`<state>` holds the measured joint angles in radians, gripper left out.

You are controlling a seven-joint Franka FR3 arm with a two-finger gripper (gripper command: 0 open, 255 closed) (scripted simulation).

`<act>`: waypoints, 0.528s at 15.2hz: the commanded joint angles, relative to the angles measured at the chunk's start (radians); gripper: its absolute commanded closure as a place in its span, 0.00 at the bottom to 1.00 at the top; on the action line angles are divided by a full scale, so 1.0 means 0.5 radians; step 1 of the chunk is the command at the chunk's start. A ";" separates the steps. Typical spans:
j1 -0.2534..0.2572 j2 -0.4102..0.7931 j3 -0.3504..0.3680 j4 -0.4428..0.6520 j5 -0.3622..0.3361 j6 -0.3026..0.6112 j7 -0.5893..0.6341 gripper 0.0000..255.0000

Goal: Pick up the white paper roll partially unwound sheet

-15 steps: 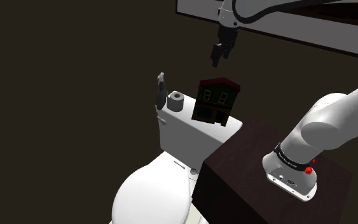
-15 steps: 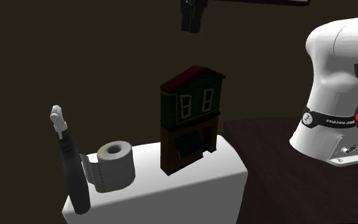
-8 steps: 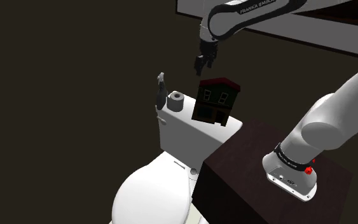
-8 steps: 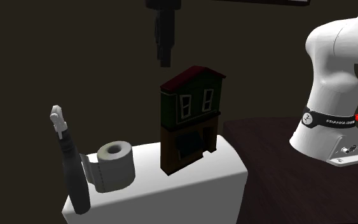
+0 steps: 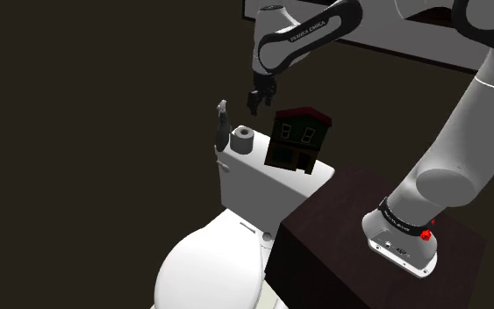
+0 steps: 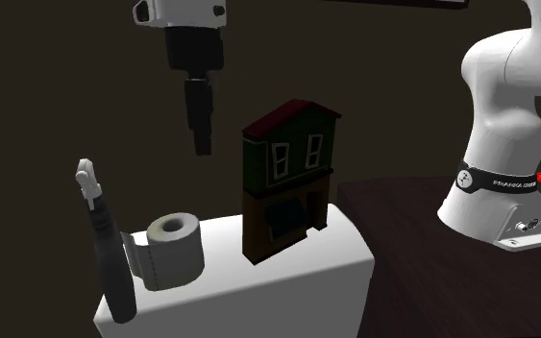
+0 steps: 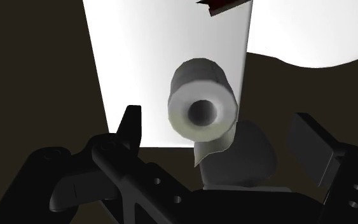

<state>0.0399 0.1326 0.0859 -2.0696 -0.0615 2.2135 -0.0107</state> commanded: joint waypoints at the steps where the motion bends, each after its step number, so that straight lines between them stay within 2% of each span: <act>1: 0.011 0.152 0.008 0.088 0.000 0.053 0.009 0.00; 8: 0.049 0.701 0.024 0.547 -0.001 0.103 0.017 0.00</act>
<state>0.0577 0.4503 0.0952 -1.8181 -0.0617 2.2570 -0.0086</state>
